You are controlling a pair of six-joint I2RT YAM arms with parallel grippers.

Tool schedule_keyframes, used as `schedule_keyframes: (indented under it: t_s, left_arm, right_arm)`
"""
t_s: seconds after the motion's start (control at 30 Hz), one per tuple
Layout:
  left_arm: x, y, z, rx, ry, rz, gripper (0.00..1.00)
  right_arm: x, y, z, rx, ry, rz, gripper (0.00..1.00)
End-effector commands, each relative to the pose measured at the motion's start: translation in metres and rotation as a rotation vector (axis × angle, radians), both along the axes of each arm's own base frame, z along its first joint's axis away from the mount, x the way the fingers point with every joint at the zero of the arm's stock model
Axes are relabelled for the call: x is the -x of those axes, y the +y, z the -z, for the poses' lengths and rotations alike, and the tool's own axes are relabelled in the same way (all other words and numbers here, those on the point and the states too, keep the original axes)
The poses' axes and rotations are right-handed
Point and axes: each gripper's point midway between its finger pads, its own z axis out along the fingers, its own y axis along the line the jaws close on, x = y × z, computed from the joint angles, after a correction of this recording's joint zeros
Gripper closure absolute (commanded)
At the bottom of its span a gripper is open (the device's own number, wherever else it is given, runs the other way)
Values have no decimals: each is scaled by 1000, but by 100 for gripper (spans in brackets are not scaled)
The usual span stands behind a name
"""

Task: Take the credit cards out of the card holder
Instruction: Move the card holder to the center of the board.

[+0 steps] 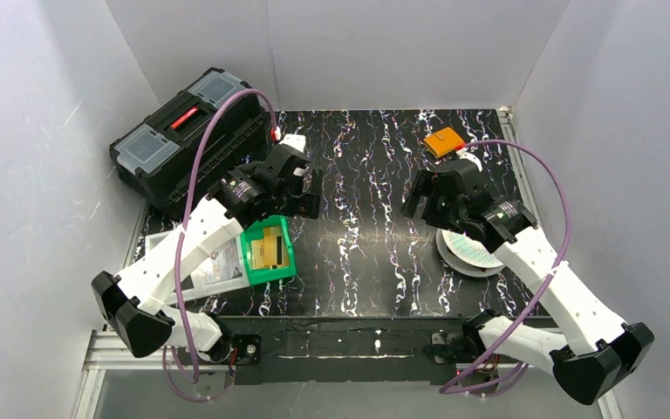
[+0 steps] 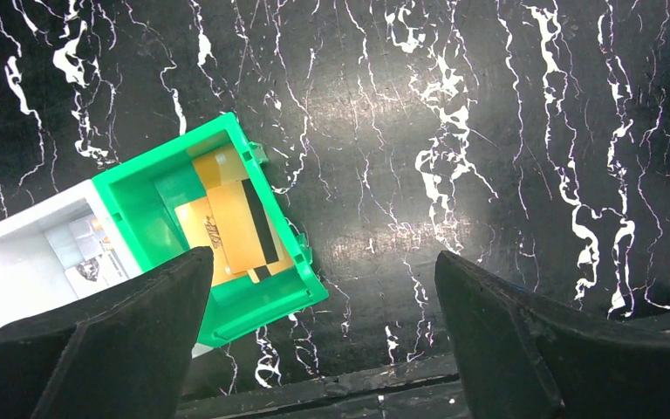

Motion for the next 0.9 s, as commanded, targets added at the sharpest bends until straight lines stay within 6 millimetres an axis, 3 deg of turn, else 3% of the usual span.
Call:
schedule_keyframes:
  t_s: [0.0, 0.23, 0.4, 0.6, 0.87]
  left_arm:
    - [-3, 8, -18, -29, -35, -12, 1]
    - [2, 6, -11, -43, 16, 7, 1]
    - [5, 4, -6, -76, 59, 30, 1]
    - [7, -2, 0, -91, 104, 75, 1]
    - [11, -2, -1, -121, 167, 78, 1]
  right_arm:
    - [-13, -2, -24, -8, -48, 41, 0]
    - [-36, -23, -30, -13, -34, 106, 0]
    - [-70, -47, -35, -52, -53, 175, 0]
    - [-134, -89, -31, -24, -83, 258, 0]
    - [-235, -145, 7, 26, -6, 337, 0]
